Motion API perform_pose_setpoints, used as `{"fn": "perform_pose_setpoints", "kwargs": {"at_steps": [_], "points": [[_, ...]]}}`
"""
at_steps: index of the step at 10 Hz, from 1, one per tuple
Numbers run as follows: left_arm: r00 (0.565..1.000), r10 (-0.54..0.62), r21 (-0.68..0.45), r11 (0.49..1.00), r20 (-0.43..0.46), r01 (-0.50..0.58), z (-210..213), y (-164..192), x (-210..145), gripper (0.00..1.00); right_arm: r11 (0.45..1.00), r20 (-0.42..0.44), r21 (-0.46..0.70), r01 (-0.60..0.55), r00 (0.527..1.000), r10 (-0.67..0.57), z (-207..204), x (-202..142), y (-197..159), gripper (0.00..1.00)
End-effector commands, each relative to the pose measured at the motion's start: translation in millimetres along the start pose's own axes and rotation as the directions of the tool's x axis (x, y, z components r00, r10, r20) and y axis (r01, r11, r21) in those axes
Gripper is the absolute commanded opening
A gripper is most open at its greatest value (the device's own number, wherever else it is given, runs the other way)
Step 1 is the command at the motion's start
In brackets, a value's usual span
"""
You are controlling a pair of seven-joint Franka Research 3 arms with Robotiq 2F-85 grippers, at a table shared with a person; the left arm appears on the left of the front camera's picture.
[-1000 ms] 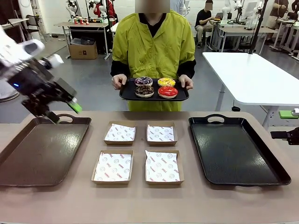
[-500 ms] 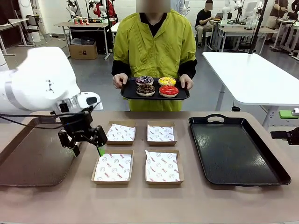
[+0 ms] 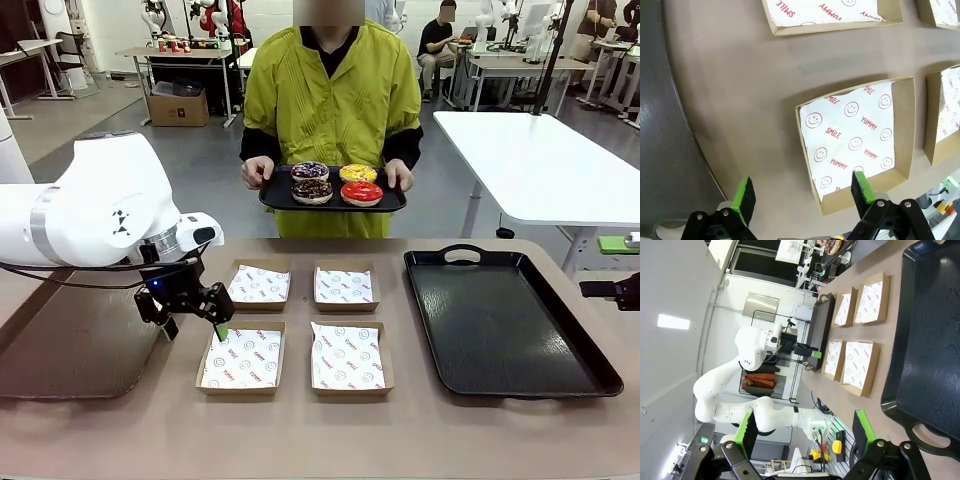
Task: Individually package the donuts and arrange them on the tray.
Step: Pick up one Paper togo box.
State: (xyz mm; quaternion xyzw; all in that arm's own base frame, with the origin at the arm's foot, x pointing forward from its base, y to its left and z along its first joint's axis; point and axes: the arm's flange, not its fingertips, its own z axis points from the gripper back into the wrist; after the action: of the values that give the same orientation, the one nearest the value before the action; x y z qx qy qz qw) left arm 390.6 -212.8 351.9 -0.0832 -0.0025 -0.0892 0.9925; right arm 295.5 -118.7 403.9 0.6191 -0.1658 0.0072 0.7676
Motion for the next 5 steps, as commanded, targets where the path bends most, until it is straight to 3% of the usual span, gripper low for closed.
{"fn": "perform_pose_setpoints", "kwargs": {"at_steps": [1, 5], "points": [[1.000, 0.003, 0.003, 1.000, -0.019, -0.003, 4.0, 0.4, -0.6, 1.00, 1.000, 0.003, 0.013, -0.007, 1.000, 0.007, 0.3, 0.1, 0.7, 1.00], [1.000, 0.003, 0.003, 1.000, -0.019, -0.003, 4.0, 0.4, -0.6, 1.00, 1.000, 0.003, 0.013, -0.007, 1.000, 0.007, 0.3, 0.1, 0.7, 1.00]]}}
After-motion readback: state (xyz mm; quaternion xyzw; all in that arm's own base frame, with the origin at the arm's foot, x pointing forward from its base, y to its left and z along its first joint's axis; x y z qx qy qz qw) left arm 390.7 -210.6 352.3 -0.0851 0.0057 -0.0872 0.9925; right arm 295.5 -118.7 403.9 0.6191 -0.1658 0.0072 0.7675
